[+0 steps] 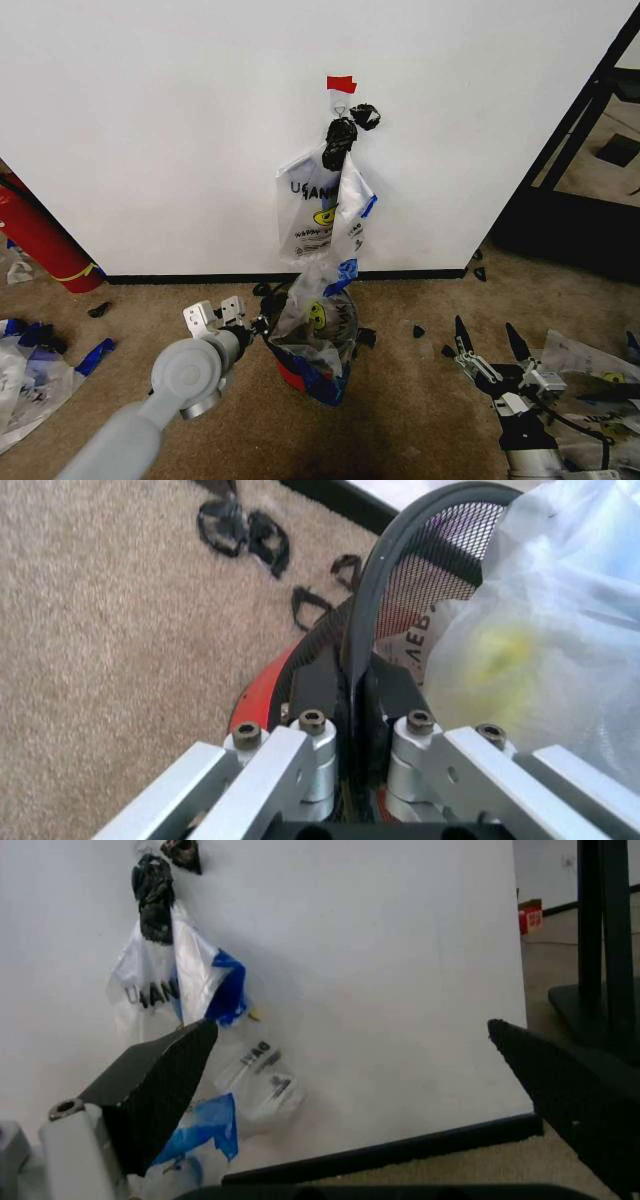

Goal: Pick up the garbage bag from the wall and place it over the trash bin.

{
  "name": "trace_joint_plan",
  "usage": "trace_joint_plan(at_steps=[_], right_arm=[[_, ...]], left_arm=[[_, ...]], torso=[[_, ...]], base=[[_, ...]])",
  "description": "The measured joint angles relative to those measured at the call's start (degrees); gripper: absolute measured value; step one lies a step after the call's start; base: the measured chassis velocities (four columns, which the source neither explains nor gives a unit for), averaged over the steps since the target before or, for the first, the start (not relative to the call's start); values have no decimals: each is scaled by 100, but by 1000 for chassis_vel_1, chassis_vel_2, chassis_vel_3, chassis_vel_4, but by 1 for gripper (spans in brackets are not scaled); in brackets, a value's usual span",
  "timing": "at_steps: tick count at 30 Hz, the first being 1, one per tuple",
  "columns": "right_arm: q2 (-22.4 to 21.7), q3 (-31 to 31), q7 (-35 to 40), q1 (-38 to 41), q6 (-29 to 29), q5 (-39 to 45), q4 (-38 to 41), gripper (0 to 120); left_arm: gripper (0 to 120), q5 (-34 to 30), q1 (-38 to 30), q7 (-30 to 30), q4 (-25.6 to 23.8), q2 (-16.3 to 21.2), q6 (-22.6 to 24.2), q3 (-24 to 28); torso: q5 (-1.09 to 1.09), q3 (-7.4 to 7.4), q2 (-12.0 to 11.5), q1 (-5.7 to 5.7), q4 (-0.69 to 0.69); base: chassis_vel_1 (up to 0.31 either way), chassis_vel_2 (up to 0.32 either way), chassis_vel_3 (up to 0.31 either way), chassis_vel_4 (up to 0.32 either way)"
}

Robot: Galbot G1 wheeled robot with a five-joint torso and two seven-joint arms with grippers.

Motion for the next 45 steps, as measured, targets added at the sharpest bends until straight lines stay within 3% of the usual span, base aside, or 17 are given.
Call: trace_joint_plan(at_steps=[7, 19, 25, 26, 27, 31, 33, 34, 36, 38, 39, 41, 45], right_arm=[[20, -7, 15, 7, -19, -68, 24, 100], [6, -9, 21, 5, -58, -101, 63, 100], [-167, -115, 431, 38, -585, -205, 385, 100], [-167, -115, 431, 38, -585, -205, 385, 100], [-215, -141, 534, 40, -736, -274, 438, 100], [-633, -516, 1613, 252, -2482, -447, 955, 100], [-854, -715, 2078, 569, -3207, -145, 1128, 100], [-854, -715, 2078, 569, -3207, -145, 1128, 100], [-1004, -794, 2447, 763, -3777, 156, 1253, 100], [-1104, -822, 2740, 861, -4175, 385, 1318, 100], [-1137, -848, 2808, 904, -4266, 453, 1320, 100], [-1315, -1159, 3175, 1339, -4781, 818, 1234, 100], [-1339, -1695, 3479, 1927, -4990, 996, 928, 100]], left_arm=[[3, 214, 168, 84, 31, -126, 22, -37], [42, 384, 310, 65, -284, 22, 242, -182], [69, 961, 409, 122, -930, 233, 274, -374], [69, 961, 409, 122, -930, 233, 274, -374], [71, 1039, 458, 134, -1036, 263, 259, -399], [88, 1793, 733, 427, -1538, 468, 180, -371], [96, 2085, 782, 548, -1679, 558, 145, -406], [96, 2085, 782, 548, -1679, 558, 145, -406], [99, 2139, 571, 616, -1694, 675, 162, -387], [100, 2265, 358, 775, -1644, 814, 164, -380], [100, 2295, 344, 803, -1645, 847, 164, -401], [100, 2098, 395, 854, -1754, 992, 222, -761], [100, 1687, 479, 844, -1794, 1091, 326, -1226]], torso=[[0, 0, 0, 0, 1], [-1, 0, 0, 0, 0], [-1, 0, 0, 0, 0], [-1, 0, 0, 0, 0], [0, 0, 0, 0, -1], [-2, 0, 0, 0, -3], [0, 0, 0, 0, 4], [0, 0, 0, 0, 4], [-1, 1, 0, 0, 8], [-3, 1, 0, 1, -9], [-3, 1, 0, 1, -9], [-1, 0, 0, 0, -1], [-2, 1, 0, 1, 5]], base=[[0, 0, 0, 0], [0, 0, 0, 0], [0, 0, 0, 0], [0, 0, 0, 0], [0, 0, 0, 0], [0, 0, 0, 0], [0, 0, 0, 0], [0, 0, 0, 0], [0, 0, 0, 0], [0, 0, 0, 0], [0, 0, 0, 0], [0, 0, 0, 0], [0, 0, 0, 0]])
